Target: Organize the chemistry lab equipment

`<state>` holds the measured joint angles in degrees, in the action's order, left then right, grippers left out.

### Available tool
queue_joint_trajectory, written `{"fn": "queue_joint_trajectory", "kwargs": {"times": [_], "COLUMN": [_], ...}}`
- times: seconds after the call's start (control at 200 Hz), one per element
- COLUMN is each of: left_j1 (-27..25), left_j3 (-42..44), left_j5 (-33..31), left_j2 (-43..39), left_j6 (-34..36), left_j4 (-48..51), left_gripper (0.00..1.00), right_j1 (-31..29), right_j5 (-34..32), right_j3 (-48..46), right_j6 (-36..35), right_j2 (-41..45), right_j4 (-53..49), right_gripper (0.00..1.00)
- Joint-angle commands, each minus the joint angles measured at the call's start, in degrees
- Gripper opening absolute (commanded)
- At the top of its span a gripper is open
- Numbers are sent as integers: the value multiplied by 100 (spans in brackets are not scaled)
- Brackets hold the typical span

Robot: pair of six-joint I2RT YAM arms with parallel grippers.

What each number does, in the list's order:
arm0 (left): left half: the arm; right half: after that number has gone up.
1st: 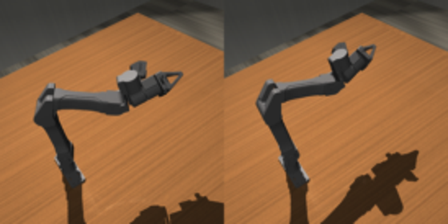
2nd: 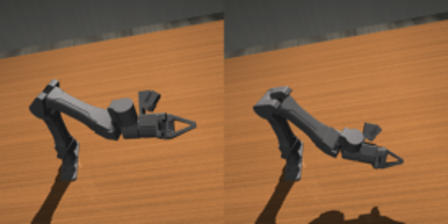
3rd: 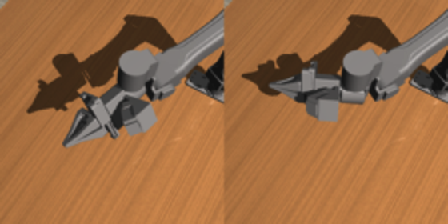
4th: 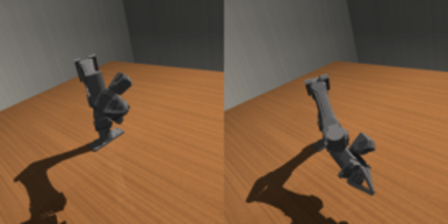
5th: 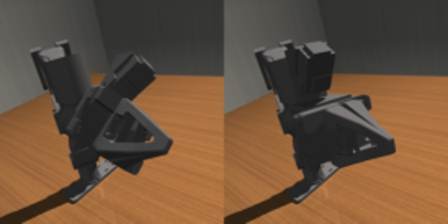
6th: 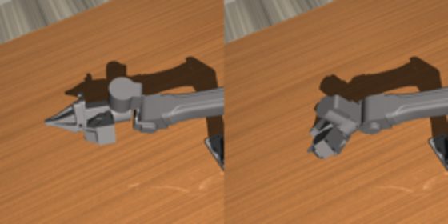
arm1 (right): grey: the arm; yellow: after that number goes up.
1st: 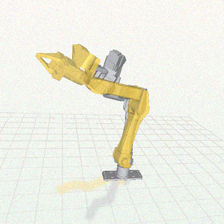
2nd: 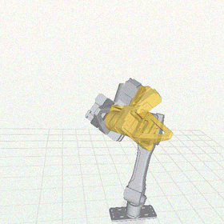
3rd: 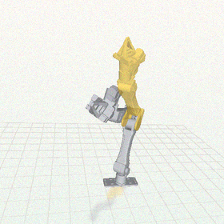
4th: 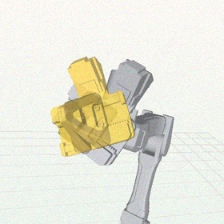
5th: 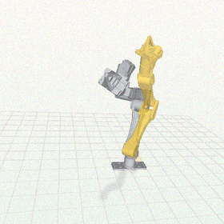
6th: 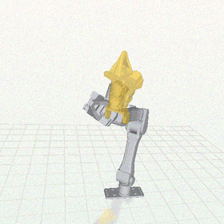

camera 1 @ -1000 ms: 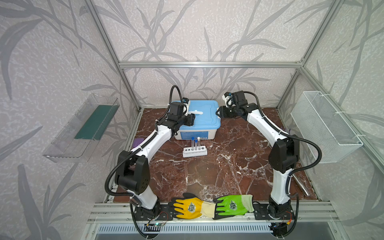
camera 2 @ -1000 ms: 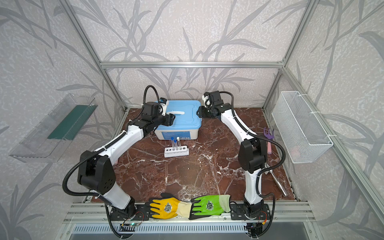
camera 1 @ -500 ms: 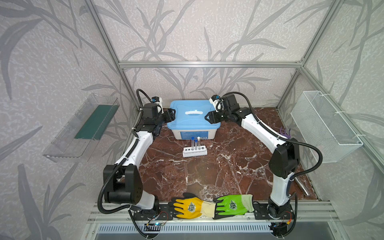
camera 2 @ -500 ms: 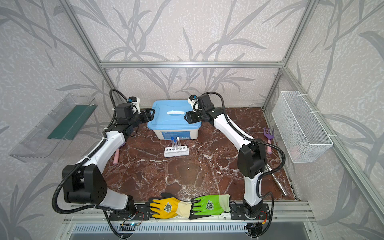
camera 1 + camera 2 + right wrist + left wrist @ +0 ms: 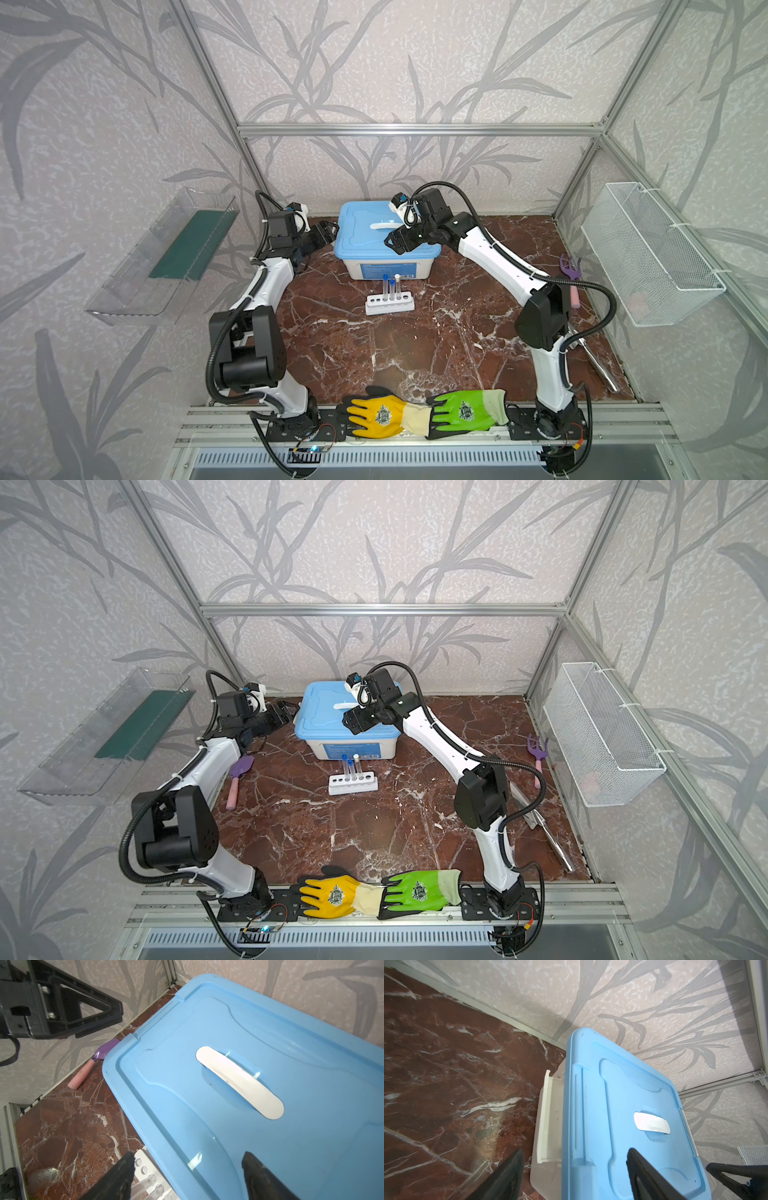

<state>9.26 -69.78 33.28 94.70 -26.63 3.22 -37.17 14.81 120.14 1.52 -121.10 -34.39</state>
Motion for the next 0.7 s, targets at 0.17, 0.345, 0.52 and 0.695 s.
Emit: {"fn": "queue_joint_trajectory", "kwargs": {"times": [0.17, 0.345, 0.52, 0.695], "left_j1": [111, 112, 111, 107], "left_j3": [-337, -361, -359, -453], "left_j5": [472, 770, 995, 1207], "left_j2": [386, 571, 672, 889], "left_j6": [-33, -43, -77, -255], "left_j4": [46, -82, -247, -385], "left_gripper": [80, 80, 80, 79], "right_j1": [-45, -45, -45, -46], "right_j5": [-179, -215, -268, -259], "right_j3": [423, 432, 425, 349], "right_j6": [-230, -186, -110, -80], "right_j2": [-215, -334, -411, -410], "right_j4": [-357, -346, -322, -279], "right_gripper": [85, 86, 86, 85]}}
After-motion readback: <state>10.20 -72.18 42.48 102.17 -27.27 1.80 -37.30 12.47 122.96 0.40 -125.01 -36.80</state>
